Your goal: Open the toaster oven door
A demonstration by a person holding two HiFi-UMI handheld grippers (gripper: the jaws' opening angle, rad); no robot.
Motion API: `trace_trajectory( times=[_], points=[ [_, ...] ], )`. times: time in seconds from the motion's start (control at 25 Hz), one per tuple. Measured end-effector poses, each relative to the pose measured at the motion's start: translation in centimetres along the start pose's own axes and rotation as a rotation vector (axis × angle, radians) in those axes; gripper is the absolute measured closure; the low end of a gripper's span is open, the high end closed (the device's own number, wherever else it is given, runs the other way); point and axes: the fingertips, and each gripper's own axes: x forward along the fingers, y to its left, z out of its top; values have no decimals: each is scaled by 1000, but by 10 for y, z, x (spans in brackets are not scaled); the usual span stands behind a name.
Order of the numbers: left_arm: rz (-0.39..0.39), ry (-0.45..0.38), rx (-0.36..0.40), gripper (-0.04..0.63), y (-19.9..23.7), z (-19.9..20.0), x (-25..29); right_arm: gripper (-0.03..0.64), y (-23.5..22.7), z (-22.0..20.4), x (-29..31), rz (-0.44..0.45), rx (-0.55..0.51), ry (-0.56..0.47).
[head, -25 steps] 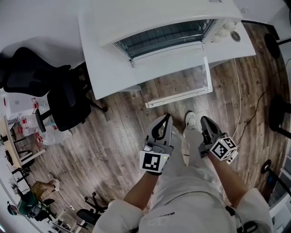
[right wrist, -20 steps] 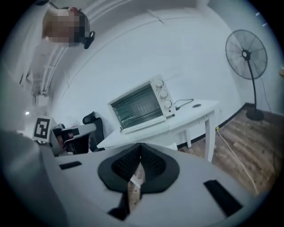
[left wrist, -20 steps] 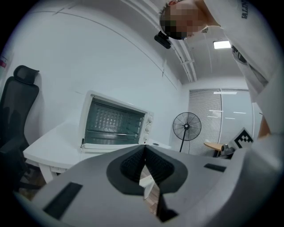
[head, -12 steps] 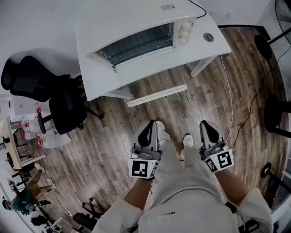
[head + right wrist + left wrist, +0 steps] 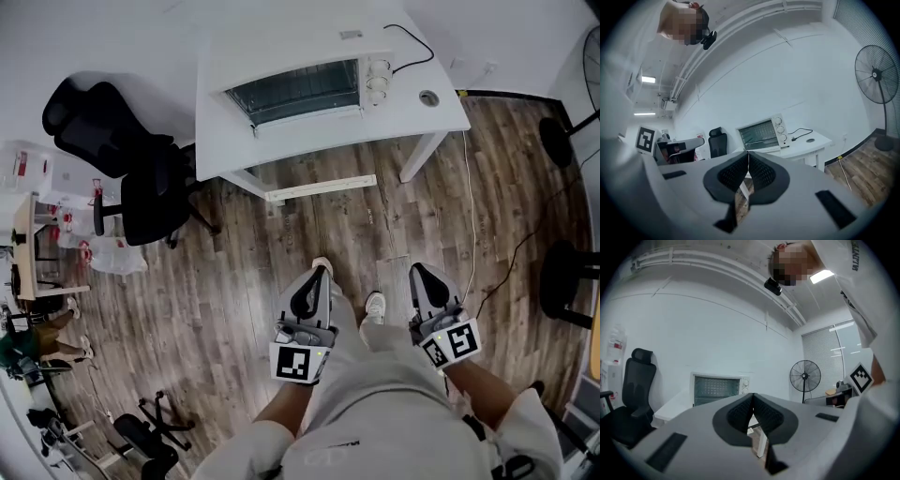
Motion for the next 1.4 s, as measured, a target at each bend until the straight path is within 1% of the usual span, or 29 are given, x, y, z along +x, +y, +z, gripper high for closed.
trace_trajectory(
  times=[0.08,0.36,0.64,0.72,0.84,1.04,1.2,1.4],
  points=[
    [15,5,11,589,-6,2,-11,600,5,2,-7,19,-5,-4],
    [72,-23,3,589,-8,7,-38,600,19,8,-22,42,14,-25],
    [82,-46,6,589,2,22,-67,600,42,14,-28,43,3,-40],
    [73,-61,5,589,4,31,-79,600,57,20,-32,42,-4,-56],
    [39,-79,17,589,6,43,-97,600,80,26,-38,35,-3,-76],
    [-16,-113,18,589,15,59,-136,600,119,23,-58,-6,17,-82],
    [-58,-124,-1,589,24,62,-163,600,143,24,-76,-64,3,-118],
    [-98,-117,4,589,27,53,-196,600,165,21,-96,-105,-23,-139]
  ],
)
